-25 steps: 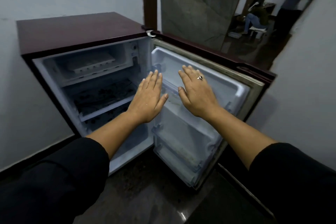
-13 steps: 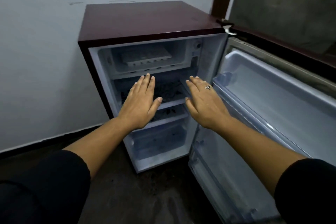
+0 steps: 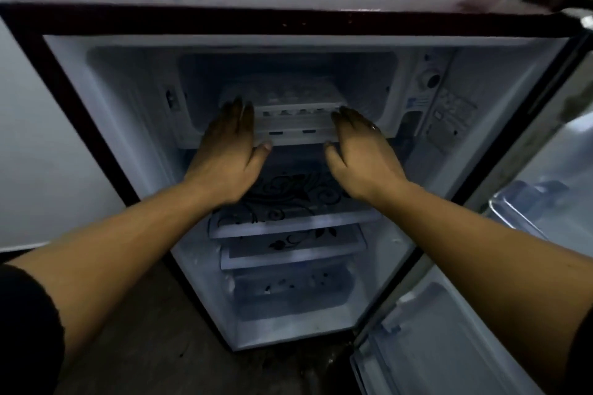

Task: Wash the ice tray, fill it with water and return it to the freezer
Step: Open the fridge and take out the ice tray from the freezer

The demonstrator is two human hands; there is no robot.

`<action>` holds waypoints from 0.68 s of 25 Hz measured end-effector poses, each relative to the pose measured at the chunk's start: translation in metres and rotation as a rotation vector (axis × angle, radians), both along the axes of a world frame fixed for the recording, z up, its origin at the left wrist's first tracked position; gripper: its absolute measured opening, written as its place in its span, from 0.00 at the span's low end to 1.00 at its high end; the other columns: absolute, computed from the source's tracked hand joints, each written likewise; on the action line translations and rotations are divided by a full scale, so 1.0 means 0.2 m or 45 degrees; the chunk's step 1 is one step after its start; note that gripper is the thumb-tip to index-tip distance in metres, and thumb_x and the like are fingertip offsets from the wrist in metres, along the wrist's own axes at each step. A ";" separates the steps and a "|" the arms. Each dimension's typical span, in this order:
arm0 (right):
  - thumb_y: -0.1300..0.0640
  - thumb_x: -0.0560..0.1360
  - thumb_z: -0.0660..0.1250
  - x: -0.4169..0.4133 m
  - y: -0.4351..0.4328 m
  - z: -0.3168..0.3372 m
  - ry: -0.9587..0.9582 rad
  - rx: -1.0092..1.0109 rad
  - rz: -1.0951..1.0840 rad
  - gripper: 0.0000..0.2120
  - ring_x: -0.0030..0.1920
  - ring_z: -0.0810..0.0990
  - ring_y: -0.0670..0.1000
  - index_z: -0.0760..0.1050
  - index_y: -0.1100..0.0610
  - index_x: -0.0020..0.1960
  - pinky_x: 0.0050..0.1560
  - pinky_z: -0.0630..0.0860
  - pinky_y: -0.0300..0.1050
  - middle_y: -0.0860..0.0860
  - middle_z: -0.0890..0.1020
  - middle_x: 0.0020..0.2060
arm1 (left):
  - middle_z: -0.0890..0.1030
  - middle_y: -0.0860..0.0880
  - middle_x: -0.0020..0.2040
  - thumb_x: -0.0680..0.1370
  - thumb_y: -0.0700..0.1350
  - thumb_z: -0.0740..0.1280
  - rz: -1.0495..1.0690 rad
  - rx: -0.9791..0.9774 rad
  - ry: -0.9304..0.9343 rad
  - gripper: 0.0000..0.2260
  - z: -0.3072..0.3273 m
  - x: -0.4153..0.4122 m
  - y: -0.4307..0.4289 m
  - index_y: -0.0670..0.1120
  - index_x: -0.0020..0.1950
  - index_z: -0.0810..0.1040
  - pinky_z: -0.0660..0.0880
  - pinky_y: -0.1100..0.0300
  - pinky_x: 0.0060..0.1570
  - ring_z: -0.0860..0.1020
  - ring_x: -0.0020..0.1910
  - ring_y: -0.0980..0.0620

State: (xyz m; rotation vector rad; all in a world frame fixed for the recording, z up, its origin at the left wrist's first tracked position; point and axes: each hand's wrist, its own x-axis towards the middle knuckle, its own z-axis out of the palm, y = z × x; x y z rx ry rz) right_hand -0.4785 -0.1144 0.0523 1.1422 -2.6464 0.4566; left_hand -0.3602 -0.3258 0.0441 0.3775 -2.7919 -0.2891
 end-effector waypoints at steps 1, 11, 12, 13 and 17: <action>0.52 0.85 0.58 -0.04 -0.04 -0.03 -0.003 -0.015 -0.007 0.28 0.79 0.63 0.62 0.62 0.66 0.80 0.79 0.58 0.53 0.64 0.63 0.79 | 0.49 0.38 0.86 0.83 0.62 0.47 0.019 -0.007 0.007 0.37 -0.01 -0.04 -0.03 0.39 0.85 0.48 0.49 0.45 0.83 0.49 0.85 0.39; 0.35 0.85 0.49 -0.35 -0.23 -0.07 -0.266 -0.042 -0.166 0.39 0.82 0.54 0.57 0.44 0.58 0.85 0.82 0.47 0.51 0.58 0.52 0.84 | 0.49 0.42 0.86 0.86 0.62 0.50 0.234 0.172 -0.025 0.35 -0.02 -0.28 -0.19 0.42 0.86 0.46 0.53 0.49 0.83 0.53 0.84 0.42; 0.34 0.85 0.49 -0.35 -0.23 -0.08 -0.273 -0.045 -0.170 0.39 0.82 0.55 0.57 0.44 0.58 0.85 0.82 0.48 0.50 0.58 0.53 0.84 | 0.50 0.42 0.86 0.87 0.61 0.50 0.254 0.207 -0.031 0.35 -0.01 -0.28 -0.18 0.42 0.86 0.46 0.54 0.50 0.82 0.54 0.84 0.42; 0.35 0.85 0.49 -0.36 -0.23 -0.08 -0.277 -0.065 -0.169 0.39 0.81 0.57 0.58 0.45 0.58 0.85 0.82 0.49 0.50 0.58 0.55 0.83 | 0.51 0.42 0.86 0.87 0.61 0.50 0.261 0.241 -0.011 0.34 -0.01 -0.28 -0.18 0.42 0.86 0.47 0.54 0.50 0.82 0.55 0.84 0.43; 0.36 0.85 0.49 -0.31 -0.24 -0.04 -0.225 -0.196 -0.218 0.35 0.72 0.71 0.60 0.60 0.61 0.81 0.76 0.62 0.51 0.60 0.71 0.74 | 0.52 0.44 0.86 0.88 0.59 0.49 0.273 0.448 0.060 0.31 0.04 -0.25 -0.12 0.44 0.86 0.48 0.52 0.54 0.81 0.55 0.84 0.45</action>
